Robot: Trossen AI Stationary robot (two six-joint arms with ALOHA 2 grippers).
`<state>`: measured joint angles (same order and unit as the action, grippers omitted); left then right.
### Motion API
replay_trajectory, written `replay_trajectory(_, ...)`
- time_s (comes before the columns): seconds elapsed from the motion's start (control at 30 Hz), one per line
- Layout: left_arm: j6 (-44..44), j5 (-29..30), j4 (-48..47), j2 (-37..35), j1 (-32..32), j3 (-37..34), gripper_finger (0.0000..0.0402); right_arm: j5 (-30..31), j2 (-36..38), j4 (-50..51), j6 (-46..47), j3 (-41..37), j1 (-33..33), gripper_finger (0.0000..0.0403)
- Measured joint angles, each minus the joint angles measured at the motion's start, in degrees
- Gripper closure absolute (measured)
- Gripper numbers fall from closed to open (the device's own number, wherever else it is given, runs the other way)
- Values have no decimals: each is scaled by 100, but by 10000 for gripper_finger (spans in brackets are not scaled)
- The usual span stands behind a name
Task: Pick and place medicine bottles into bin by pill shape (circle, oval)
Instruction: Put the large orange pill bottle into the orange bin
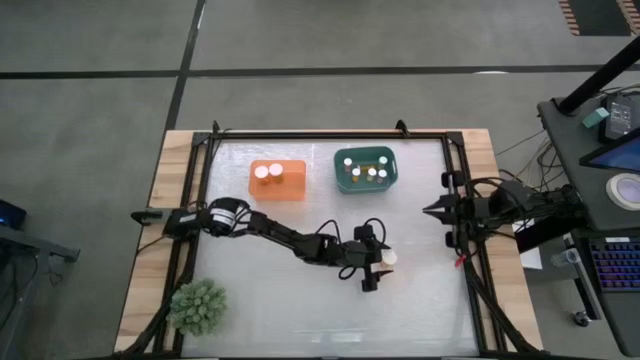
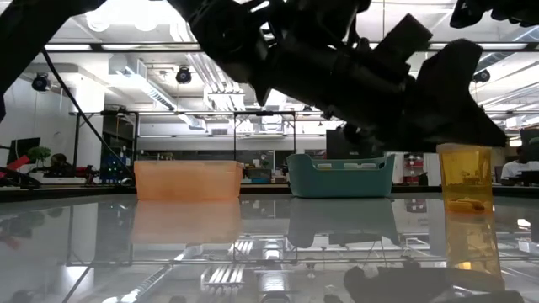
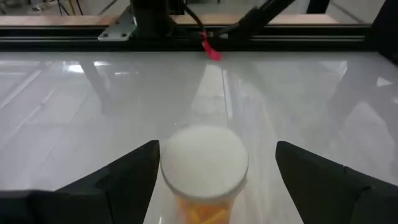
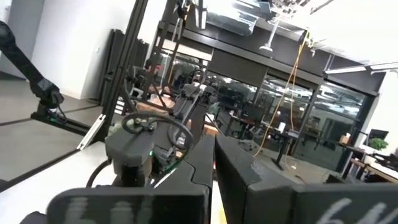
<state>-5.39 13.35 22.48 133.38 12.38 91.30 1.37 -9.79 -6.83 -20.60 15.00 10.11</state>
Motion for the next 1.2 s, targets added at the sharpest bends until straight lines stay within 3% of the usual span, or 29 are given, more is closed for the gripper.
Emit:
replay_trajectory(0.23, 12, 27, -11, 0, 0, -2, 114, 19, -1, 24, -35, 0, -2, 394)
replay_trajectory(0.73, -39, 302, -44, 0, -2, -2, 212, 21, -1, 63, -42, 0, -2, 394)
replay_trajectory(0.93, -17, 667, -233, -127, -2, -2, 213, 90, -1, 136, -46, 0, 0, 394)
replay_trajectory(1.2, 431, 1111, -1076, -968, -4, -231, 213, 920, 43, 314, -46, 0, 0, 394)
